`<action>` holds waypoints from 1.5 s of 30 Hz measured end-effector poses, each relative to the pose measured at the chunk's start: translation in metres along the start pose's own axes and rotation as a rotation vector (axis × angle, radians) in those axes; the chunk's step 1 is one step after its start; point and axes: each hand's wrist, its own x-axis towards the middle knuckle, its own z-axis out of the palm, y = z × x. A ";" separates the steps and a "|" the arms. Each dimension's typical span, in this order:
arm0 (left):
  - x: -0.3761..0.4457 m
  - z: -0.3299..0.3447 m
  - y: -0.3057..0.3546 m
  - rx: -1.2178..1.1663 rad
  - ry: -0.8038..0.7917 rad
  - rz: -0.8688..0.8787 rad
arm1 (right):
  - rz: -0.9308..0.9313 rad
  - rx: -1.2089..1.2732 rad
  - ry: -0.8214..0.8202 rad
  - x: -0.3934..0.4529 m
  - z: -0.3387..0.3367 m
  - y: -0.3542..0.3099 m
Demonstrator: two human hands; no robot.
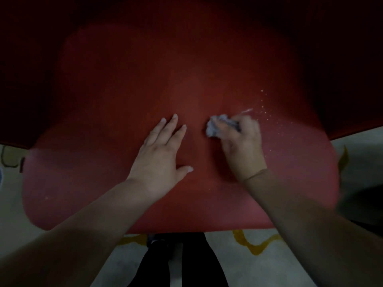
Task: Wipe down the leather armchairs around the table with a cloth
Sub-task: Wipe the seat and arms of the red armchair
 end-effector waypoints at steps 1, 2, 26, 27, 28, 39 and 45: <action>0.002 0.000 0.001 0.007 -0.001 -0.002 | 0.072 0.008 0.045 0.006 -0.003 0.007; 0.003 0.000 0.003 0.012 -0.002 -0.005 | 0.106 0.030 0.065 0.010 -0.006 0.010; 0.049 -0.002 0.042 0.062 -0.037 0.036 | 0.313 0.190 -0.002 0.091 -0.040 0.094; 0.050 0.000 0.042 0.064 -0.045 0.034 | 0.316 0.192 -0.046 0.090 -0.035 0.092; 0.050 0.001 0.043 0.068 -0.052 0.031 | 0.298 0.198 -0.062 0.087 -0.032 0.087; 0.055 0.002 0.040 0.052 -0.085 0.028 | 0.223 0.235 0.020 0.064 -0.049 0.081; 0.056 0.001 0.041 0.051 -0.081 0.036 | 0.186 0.226 -0.123 0.058 -0.037 0.065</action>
